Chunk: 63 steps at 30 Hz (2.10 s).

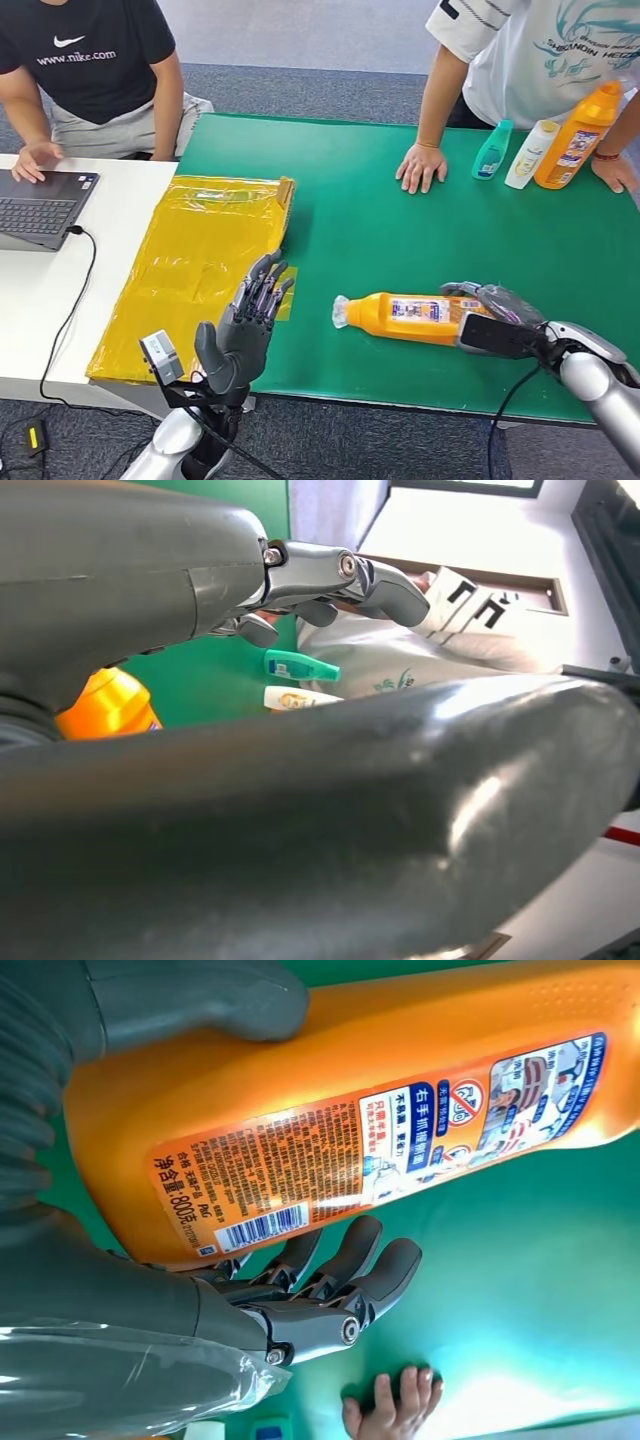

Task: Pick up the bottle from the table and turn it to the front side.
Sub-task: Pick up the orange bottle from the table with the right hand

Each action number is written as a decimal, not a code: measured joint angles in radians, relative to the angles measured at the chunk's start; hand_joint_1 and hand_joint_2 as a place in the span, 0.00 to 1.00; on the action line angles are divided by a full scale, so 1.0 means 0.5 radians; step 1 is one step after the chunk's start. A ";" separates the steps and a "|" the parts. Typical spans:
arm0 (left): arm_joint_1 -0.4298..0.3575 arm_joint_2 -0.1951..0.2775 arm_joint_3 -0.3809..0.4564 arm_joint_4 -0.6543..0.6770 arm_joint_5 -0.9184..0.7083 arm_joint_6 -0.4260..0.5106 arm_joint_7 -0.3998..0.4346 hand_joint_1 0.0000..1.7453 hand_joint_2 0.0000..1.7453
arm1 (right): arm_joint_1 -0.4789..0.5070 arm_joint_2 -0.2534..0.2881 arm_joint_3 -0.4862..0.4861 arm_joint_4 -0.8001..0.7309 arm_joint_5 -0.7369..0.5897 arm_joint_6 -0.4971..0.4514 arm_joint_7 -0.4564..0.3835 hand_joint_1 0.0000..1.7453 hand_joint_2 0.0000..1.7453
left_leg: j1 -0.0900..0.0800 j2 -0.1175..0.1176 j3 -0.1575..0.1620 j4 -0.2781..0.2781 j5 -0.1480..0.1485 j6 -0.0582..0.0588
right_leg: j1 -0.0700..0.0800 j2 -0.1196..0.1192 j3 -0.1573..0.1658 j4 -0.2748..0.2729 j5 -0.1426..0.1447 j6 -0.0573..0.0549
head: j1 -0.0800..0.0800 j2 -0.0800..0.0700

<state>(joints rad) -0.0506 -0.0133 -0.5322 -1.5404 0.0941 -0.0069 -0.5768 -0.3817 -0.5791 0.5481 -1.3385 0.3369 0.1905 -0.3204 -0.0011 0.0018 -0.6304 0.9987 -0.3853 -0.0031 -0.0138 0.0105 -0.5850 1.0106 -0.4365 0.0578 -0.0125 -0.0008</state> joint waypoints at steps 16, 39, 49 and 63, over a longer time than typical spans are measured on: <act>0.010 0.000 0.004 0.000 -0.001 0.000 0.000 0.00 0.00 | 0.027 0.054 -0.104 -0.046 0.040 0.028 -0.036 1.00 1.00 | 0.000 0.000 0.000 0.000 0.000 0.000 | 0.000 0.000 0.000 0.000 0.000 0.000 | 0.000 0.000; 0.009 -0.004 0.005 0.000 0.014 -0.041 -0.001 0.00 0.00 | 0.083 0.033 -0.010 0.038 0.223 0.171 0.111 1.00 1.00 | 0.000 0.000 0.002 0.000 0.000 0.000 | 0.000 0.001 -0.001 -0.001 0.000 0.000 | 0.000 0.000; 0.008 -0.021 0.005 0.001 0.034 -0.043 0.007 0.00 0.00 | 0.031 0.044 0.097 0.102 0.305 0.138 0.313 0.33 1.00 | 0.001 0.001 0.025 0.000 -0.003 0.003 | 0.001 0.000 0.014 -0.007 -0.004 0.000 | 0.000 0.000; 0.036 -0.023 0.017 -0.003 0.004 0.006 0.048 0.00 0.00 | 0.029 0.137 0.116 0.095 0.305 0.123 0.814 0.00 0.50 | -0.002 0.000 0.006 0.000 0.013 0.010 | -0.002 0.000 0.010 -0.008 0.015 0.007 | 0.000 0.000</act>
<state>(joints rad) -0.0325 -0.0246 -0.5239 -1.5421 0.0963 -0.0040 -0.5526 -0.3673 -0.5107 0.6060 -1.2912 0.4893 0.2523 0.0867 -0.0024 0.0020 -0.6274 0.9985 -0.3790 0.0018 -0.0147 0.0104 -0.5800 1.0064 -0.4289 0.0614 -0.0125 -0.0008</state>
